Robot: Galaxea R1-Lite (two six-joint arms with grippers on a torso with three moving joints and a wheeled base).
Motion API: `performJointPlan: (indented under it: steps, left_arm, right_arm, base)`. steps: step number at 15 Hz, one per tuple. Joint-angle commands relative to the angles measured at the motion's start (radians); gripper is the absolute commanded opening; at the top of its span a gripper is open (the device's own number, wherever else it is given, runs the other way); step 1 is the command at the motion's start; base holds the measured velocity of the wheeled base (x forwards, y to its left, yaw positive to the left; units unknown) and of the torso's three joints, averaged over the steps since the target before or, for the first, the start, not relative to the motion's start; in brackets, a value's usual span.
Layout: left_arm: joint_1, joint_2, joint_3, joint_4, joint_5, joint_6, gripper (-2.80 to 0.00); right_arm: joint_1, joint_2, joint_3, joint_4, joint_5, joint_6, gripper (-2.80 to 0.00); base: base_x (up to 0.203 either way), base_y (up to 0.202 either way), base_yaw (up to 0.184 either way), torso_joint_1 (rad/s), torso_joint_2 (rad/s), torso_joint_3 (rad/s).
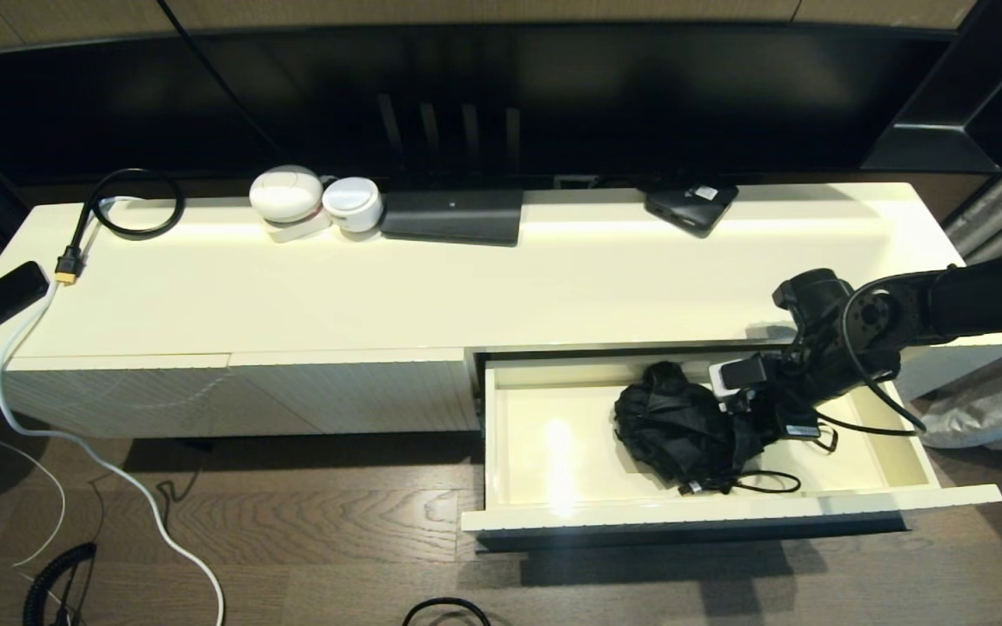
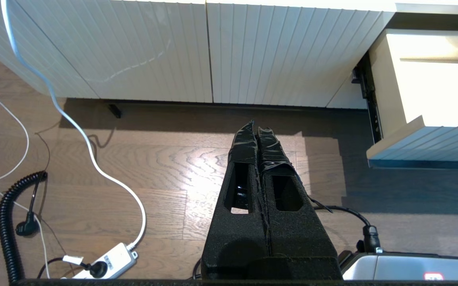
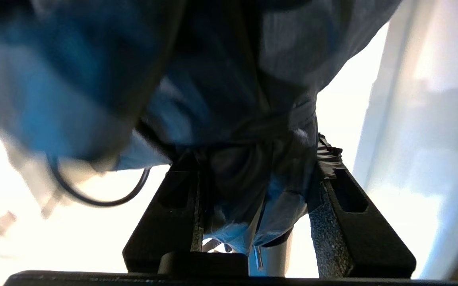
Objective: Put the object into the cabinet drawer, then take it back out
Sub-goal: Take the umbrella out of the drawer and put it on the table
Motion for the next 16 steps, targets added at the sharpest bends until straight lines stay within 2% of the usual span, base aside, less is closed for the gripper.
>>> performJointPlan:
  steps: [1,16]
  left_arm:
    - [0.000,0.000,0.000,0.000,0.000,-0.001,-2.80]
    - [0.001,0.000,0.000,0.000,0.000,-0.001,-2.80]
  right_arm:
    - [-0.002,-0.053,0.011,0.011,0.002,-0.007,-2.80]
    - [-0.011,-0.402,0.117,0.088,0.025,-0.043,-2.80]
  base:
    - [0.000,0.000,0.000,0.000,0.00,0.000]
    - [0.000,0.000,0.000,0.000,0.00,0.000]
